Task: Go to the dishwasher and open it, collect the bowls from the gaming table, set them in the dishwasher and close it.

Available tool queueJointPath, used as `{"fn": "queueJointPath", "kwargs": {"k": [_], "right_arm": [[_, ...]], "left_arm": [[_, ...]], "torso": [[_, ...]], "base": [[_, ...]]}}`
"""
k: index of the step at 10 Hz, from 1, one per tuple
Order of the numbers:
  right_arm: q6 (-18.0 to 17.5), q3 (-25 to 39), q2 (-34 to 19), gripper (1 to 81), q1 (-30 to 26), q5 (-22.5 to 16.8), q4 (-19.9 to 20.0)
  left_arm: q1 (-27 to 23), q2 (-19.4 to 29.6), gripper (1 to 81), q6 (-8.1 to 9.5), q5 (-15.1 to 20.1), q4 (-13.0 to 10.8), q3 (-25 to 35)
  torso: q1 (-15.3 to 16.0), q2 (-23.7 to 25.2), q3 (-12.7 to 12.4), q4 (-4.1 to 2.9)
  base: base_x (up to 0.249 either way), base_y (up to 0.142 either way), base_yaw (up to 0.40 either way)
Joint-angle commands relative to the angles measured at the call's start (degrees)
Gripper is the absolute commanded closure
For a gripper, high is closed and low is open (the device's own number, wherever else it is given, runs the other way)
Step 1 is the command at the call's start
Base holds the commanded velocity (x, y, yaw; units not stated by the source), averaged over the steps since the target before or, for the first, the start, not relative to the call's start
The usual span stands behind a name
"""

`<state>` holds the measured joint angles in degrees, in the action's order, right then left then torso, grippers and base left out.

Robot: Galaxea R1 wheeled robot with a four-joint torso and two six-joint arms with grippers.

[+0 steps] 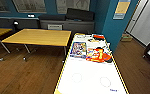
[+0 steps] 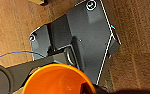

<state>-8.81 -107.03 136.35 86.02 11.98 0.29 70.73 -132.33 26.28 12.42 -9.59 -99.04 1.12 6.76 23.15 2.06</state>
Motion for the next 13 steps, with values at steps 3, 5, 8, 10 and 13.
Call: {"fn": "queueJointPath", "kwargs": {"k": [3, 5, 8, 10, 13], "right_arm": [[0.38, -4.75, 1.14, 81.1, -0.09, -5.83, -0.82], [0.82, -9.32, 3.87, 81.1, 0.52, -6.01, -1.0], [0.9, -13.1, 6.77, 81.1, 0.78, -6.45, -1.0], [0.82, -16.35, 8.79, 81.1, 0.78, -7.06, -0.91], [0.9, -18.64, 10.63, 81.1, 0.96, -6.97, -1.0]], "left_arm": [[3.66, -4.7, 81.1, -24.52, 0.06, 21.37, -10.39], [5.78, -9.1, 81.1, -24.96, -6.8, 18.03, -16.98], [7.89, -14.9, 81.1, -25.05, -7.41, 17.77, -26.74], [9.21, -19.12, 81.1, -25.05, -7.59, 15.83, -32.8], [10.53, -25.27, 81.1, -24.96, -7.68, 14.08, -42.12]], "torso": [[-0.02, 0.0, 0.0, 0.0], [-0.02, 0.0, 0.0, 0.0], [-0.02, 0.0, -0.02, 0.0], [-0.02, 0.02, -0.04, 0.0], [-0.02, 0.02, -2.41, 0.0]], "base": [[0.0, 0.0, 0.0], [0.0, 0.0, 0.0], [0.0, 0.0, 0.0], [0.0, 0.0, 0.0], [0.0, 0.0, 0.0]]}}
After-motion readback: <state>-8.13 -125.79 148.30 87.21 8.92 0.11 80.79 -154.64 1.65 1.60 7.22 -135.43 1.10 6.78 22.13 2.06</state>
